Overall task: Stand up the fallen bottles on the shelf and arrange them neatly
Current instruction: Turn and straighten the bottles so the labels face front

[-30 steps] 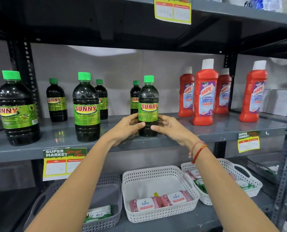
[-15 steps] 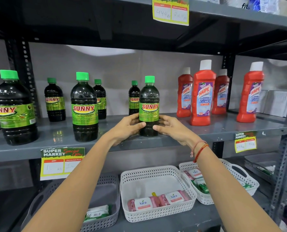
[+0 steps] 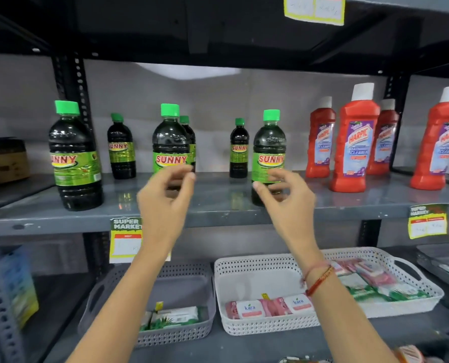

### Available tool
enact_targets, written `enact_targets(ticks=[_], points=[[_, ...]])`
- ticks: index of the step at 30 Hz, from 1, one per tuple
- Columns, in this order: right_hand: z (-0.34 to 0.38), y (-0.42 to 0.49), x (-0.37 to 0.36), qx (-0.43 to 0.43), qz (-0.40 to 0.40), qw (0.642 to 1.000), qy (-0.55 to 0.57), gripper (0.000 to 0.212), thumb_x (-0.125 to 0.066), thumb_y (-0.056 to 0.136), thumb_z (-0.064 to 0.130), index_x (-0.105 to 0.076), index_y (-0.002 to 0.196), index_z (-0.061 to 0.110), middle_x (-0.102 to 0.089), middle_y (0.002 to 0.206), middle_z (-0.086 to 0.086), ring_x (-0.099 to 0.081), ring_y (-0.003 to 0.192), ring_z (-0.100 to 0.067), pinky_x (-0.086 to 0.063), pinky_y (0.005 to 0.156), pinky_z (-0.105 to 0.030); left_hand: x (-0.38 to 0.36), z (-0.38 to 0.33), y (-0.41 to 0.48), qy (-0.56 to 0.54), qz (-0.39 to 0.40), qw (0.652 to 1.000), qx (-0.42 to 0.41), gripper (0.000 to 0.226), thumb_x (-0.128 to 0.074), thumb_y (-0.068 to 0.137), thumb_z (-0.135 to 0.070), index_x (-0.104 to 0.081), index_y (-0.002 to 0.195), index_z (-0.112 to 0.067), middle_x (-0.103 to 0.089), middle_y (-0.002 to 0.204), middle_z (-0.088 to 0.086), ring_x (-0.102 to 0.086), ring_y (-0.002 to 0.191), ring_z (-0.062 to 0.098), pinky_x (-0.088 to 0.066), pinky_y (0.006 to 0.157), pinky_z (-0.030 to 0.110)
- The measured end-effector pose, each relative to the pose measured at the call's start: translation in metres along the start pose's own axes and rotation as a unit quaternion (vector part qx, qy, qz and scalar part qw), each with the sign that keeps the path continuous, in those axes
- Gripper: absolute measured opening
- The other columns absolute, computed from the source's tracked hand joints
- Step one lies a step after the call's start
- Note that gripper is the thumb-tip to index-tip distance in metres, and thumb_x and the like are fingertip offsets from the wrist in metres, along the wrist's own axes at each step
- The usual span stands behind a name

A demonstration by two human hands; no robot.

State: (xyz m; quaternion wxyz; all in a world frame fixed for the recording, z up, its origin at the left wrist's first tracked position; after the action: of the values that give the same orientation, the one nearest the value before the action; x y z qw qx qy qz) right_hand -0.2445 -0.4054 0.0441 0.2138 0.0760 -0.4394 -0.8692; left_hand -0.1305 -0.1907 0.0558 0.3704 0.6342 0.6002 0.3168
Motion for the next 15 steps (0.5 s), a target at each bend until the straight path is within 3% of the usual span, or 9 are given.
enact_targets(ticks=[2, 3, 6, 9, 15], points=[[0.013, -0.01, -0.049, -0.013, 0.118, 0.993, 0.003, 0.04, -0.075, 0.078, 0.023, -0.062, 0.114, 0.011, -0.063, 0.109, -0.005, -0.06, 0.087, -0.01, -0.049, 0.07, -0.008, 0.038, 0.015, 0.01, 0.041, -0.048, 0.998, 0.013, 0.026, -0.066, 0.083, -0.019, -0.06, 0.107, -0.014, -0.063, 0.105, 0.006, -0.059, 0.087, 0.001, -0.049, 0.071, 0.015], [0.016, -0.017, -0.077, -0.03, 0.192, 0.981, -0.001, 0.048, -0.074, 0.079, 0.026, -0.058, 0.122, 0.01, -0.061, 0.118, -0.007, -0.06, 0.096, -0.011, -0.05, 0.076, -0.012, 0.045, 0.028, 0.017, 0.07, -0.021, 0.997, 0.039, 0.038, -0.069, 0.081, -0.02, -0.055, 0.116, -0.013, -0.058, 0.115, 0.006, -0.057, 0.095, 0.003, -0.049, 0.077, 0.019], [0.018, -0.031, -0.13, -0.057, 0.328, 0.943, -0.026, 0.069, -0.07, 0.082, 0.031, -0.039, 0.14, 0.01, -0.049, 0.14, -0.009, -0.05, 0.125, -0.02, -0.045, 0.102, -0.033, 0.029, 0.064, 0.022, 0.133, 0.168, 0.968, 0.128, 0.063, -0.07, 0.079, -0.021, -0.041, 0.135, -0.015, -0.052, 0.131, 0.002, -0.049, 0.109, 0.007, -0.041, 0.088, 0.024], [0.02, -0.027, -0.151, -0.054, 0.34, 0.938, -0.038, 0.063, -0.065, 0.086, 0.032, -0.039, 0.14, 0.013, -0.051, 0.14, -0.009, -0.048, 0.129, -0.024, -0.04, 0.106, -0.039, 0.02, 0.074, 0.02, 0.161, 0.261, 0.943, 0.133, 0.066, -0.069, 0.08, -0.019, -0.039, 0.138, -0.018, -0.054, 0.132, 0.002, -0.05, 0.104, 0.005, -0.038, 0.09, 0.021], [0.02, -0.018, -0.163, -0.068, 0.325, 0.943, -0.021, 0.048, -0.062, 0.089, 0.029, -0.048, 0.132, 0.014, -0.061, 0.129, -0.006, -0.059, 0.117, -0.022, -0.045, 0.102, -0.036, 0.017, 0.078, 0.026, 0.13, 0.287, 0.938, 0.145, 0.066, -0.07, 0.079, -0.016, -0.04, 0.138, -0.019, -0.055, 0.132, 0.003, -0.054, 0.102, 0.007, -0.04, 0.091, 0.022]])
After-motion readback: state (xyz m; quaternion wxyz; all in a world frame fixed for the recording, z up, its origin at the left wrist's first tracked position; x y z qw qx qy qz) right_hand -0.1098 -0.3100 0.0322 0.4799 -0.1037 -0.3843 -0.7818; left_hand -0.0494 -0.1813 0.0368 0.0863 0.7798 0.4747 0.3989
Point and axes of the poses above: each hand's wrist, its own y-axis towards the middle knuckle, its own x-axis out of the back of the hand, z = x × y, the point moved 9 cm from there along y, towards the middle knuckle
